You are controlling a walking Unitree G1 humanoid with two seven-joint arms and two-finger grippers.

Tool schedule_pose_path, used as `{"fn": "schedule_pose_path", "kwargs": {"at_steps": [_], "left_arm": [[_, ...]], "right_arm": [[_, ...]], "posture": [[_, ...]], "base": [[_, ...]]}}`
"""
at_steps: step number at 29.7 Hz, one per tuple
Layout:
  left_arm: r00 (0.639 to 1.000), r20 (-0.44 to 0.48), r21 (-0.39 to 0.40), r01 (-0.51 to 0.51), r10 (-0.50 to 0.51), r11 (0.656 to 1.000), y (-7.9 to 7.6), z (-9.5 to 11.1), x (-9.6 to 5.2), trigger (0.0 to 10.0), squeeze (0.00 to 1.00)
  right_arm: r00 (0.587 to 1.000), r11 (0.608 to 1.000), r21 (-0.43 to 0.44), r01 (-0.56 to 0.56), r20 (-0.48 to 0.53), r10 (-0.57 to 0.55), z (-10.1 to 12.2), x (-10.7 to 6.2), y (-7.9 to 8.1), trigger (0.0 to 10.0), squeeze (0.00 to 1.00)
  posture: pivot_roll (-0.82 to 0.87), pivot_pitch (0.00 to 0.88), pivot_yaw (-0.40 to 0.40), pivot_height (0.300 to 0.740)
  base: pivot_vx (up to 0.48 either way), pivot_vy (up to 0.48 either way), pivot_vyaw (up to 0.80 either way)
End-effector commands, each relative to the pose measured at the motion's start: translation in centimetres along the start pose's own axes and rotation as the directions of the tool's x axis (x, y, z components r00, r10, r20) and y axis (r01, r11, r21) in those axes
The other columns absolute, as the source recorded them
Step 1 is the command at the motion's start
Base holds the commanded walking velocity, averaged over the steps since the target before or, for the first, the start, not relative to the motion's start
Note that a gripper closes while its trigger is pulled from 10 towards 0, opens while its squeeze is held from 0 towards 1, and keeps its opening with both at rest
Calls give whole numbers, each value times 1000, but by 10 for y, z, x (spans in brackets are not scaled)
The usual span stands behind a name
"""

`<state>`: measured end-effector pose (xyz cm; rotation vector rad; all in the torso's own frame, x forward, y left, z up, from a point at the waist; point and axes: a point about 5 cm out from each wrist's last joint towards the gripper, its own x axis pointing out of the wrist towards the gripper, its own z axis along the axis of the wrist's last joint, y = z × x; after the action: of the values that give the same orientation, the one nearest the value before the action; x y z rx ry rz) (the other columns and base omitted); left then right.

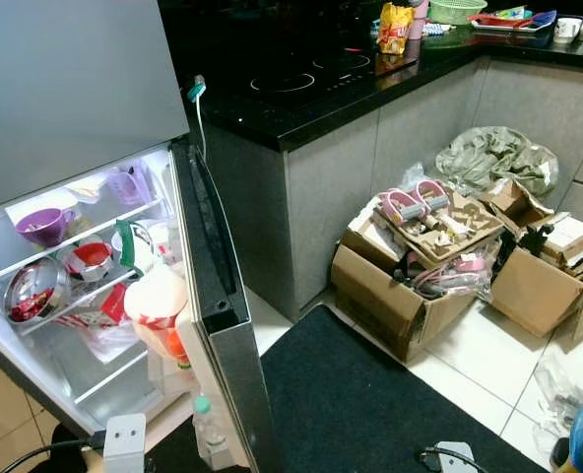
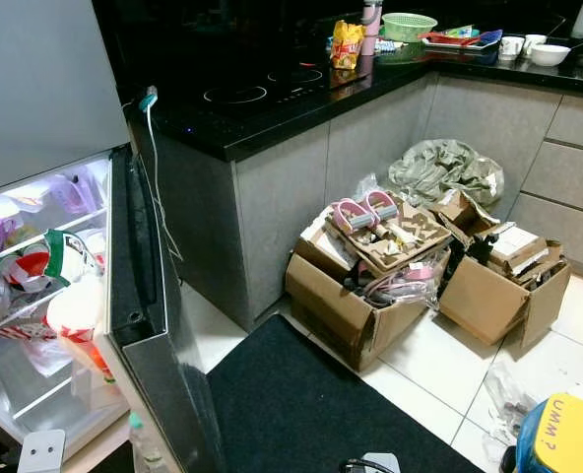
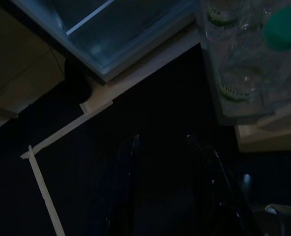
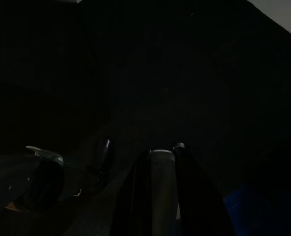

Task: Restocking fridge

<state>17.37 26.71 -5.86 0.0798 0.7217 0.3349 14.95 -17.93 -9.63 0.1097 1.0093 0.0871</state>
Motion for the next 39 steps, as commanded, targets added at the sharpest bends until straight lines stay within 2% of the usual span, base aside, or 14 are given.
{"fn": "schedule_pose_path", "kwargs": {"at_steps": [1, 11, 16, 24, 39], "left_arm": [[1000, -14, -19, -3, 3, 1000, -2, -3, -1, 10000, 0], [1000, -19, 3, 3, -3, 1000, -2, -4, -1, 10000, 0], [998, -19, 73, 67, -66, 995, -8, -6, -2, 10000, 0], [996, -20, 98, 92, -91, 991, -12, -8, -4, 10000, 0], [995, -20, 85, 96, -94, 992, -13, -9, -4, 10000, 0]], "right_arm": [[1000, 1000, -5, -4, 11, 4, 4, 1, 1, 10000, 0], [1000, 1000, -20, -14, 11, 15, 5, 1, 1, 10000, 0], [1000, 999, -32, -25, 16, 25, 6, 1, 3, 10000, 0], [999, 999, -34, -25, 21, 26, 7, 1, 3, 10000, 0], [999, 999, -30, -23, 24, 24, 9, 2, 3, 10000, 0]], "posture": [[-37, 50, 29, 734], [-38, 52, 29, 734], [-37, 55, 28, 734], [-38, 56, 31, 734], [-37, 64, 31, 734]], "base": [[0, 0, 0], [0, 0, 0], [0, 0, 185], [0, 0, 800], [0, 0, 800]]}}
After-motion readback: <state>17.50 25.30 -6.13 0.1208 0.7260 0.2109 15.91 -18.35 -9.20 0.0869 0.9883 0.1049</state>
